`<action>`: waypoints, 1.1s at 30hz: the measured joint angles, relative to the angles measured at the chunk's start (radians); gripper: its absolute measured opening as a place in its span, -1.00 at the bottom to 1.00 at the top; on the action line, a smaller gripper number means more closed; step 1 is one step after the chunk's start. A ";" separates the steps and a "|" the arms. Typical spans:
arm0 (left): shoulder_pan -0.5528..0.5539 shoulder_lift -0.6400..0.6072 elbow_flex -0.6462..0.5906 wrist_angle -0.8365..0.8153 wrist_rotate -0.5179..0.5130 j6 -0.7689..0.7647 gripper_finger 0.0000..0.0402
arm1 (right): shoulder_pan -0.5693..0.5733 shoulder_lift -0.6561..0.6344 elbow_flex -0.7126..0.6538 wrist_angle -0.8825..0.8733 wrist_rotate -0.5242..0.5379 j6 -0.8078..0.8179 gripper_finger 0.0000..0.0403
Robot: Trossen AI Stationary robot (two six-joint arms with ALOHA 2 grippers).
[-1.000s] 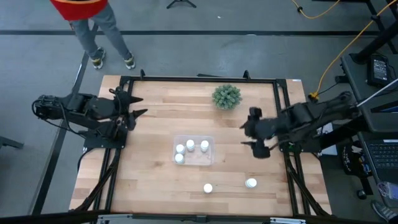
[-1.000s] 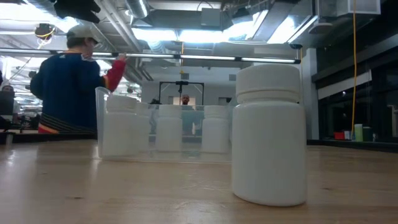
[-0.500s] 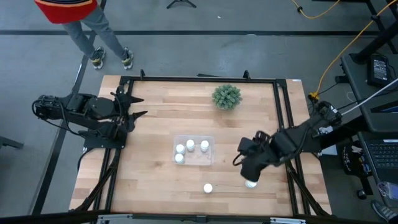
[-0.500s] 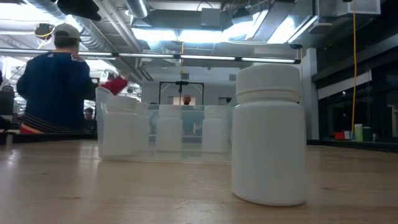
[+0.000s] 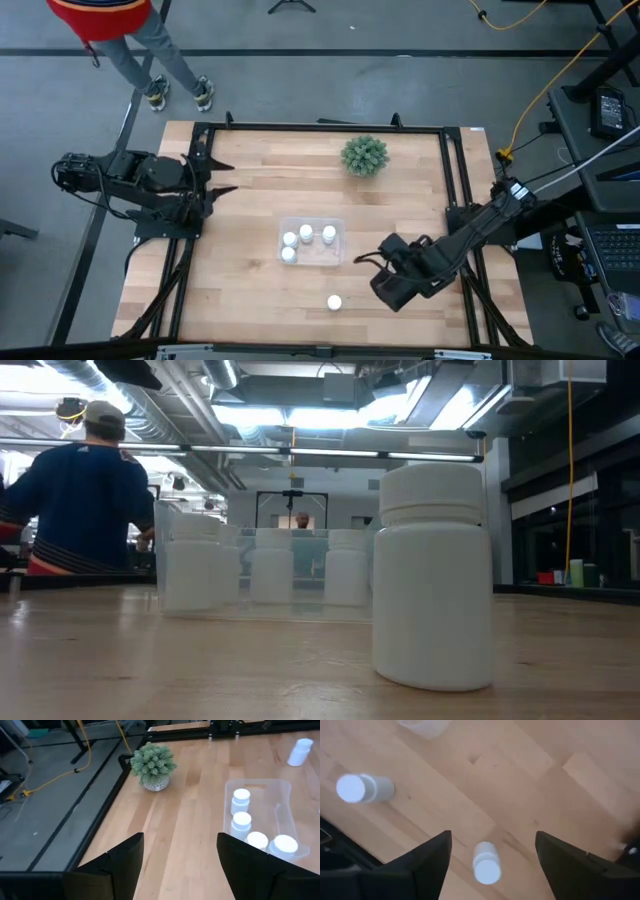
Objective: Pick and place pill bottles into a basket
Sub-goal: Put the white medicine bottle into the transparent bin
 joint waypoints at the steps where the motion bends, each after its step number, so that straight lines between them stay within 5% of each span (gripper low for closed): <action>1: 0.000 0.000 0.000 0.000 0.007 -0.003 0.22 | 0.000 0.002 0.000 0.004 0.000 0.024 0.43; 20: 0.000 0.000 0.000 0.000 0.024 0.011 0.22 | 0.089 0.002 -0.144 0.162 -0.160 0.368 0.44; 33: 0.000 0.000 0.000 0.001 0.023 -0.037 0.22 | 0.087 0.002 -0.302 0.313 -0.249 0.376 0.43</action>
